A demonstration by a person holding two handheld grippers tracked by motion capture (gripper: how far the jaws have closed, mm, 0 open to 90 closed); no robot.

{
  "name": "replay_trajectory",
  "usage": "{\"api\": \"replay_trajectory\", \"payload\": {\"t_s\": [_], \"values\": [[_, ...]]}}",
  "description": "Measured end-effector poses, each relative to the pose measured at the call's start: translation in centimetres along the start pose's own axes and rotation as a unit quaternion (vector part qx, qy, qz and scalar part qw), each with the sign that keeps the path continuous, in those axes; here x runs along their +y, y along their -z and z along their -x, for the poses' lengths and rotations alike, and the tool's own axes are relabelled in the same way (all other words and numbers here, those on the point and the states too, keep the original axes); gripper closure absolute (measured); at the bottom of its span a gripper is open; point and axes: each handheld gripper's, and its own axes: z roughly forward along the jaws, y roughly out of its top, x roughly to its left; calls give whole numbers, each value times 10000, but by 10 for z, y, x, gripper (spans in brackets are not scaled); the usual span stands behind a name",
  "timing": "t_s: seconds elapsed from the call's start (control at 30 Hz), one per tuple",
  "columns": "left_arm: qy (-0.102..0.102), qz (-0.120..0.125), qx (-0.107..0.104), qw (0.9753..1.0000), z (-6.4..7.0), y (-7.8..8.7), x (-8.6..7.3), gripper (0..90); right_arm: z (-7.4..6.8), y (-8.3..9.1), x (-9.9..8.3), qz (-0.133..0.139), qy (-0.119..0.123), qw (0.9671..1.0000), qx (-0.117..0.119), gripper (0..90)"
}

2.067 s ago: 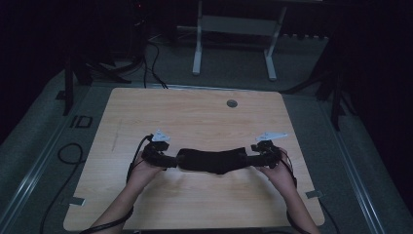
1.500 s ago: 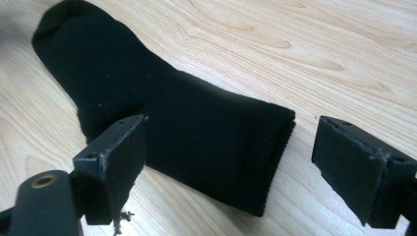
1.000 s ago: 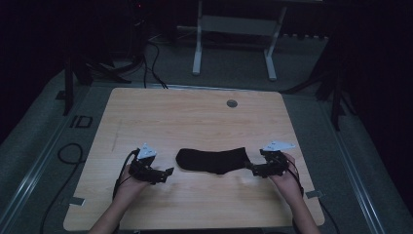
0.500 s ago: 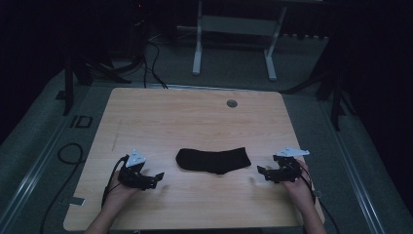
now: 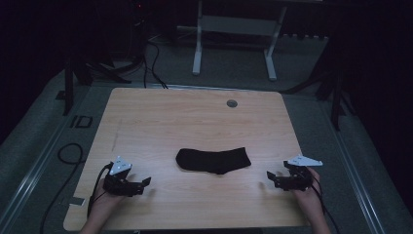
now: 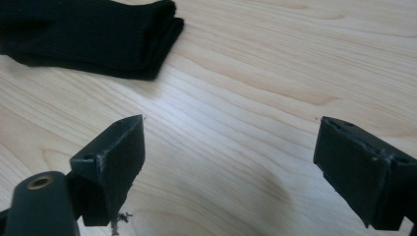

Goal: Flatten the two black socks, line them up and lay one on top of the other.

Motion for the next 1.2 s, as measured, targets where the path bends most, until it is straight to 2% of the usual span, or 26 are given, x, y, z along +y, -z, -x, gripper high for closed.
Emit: {"api": "replay_trajectory", "payload": {"t_s": [0.17, 0.4, 0.7, 0.83, 1.03, 1.2], "values": [[97, 50, 150, 9998, -4, 10, -10, 71, 2, 9, -10, 127, -108, 9999, -20, 118], [201, 64, 164, 9996, -6, 23, -20, 71, 8, 15, -24, 172, -293, 9993, -163, 118], [446, 361, 334, 9978, -11, 36, -31, 71, 15, 26, -36, 433, -558, 9967, -390, 119], [525, 517, 446, 9963, -15, 42, -35, 71, 18, 30, -40, 574, -636, 9953, -451, 119], [594, 779, 690, 9928, -20, 50, -40, 71, 17, 28, -41, 591, -563, 9949, -596, 119], [661, 1010, 916, 9885, -22, 55, -43, 71, 17, 28, -42, 627, -568, 9947, -592, 120]]}}
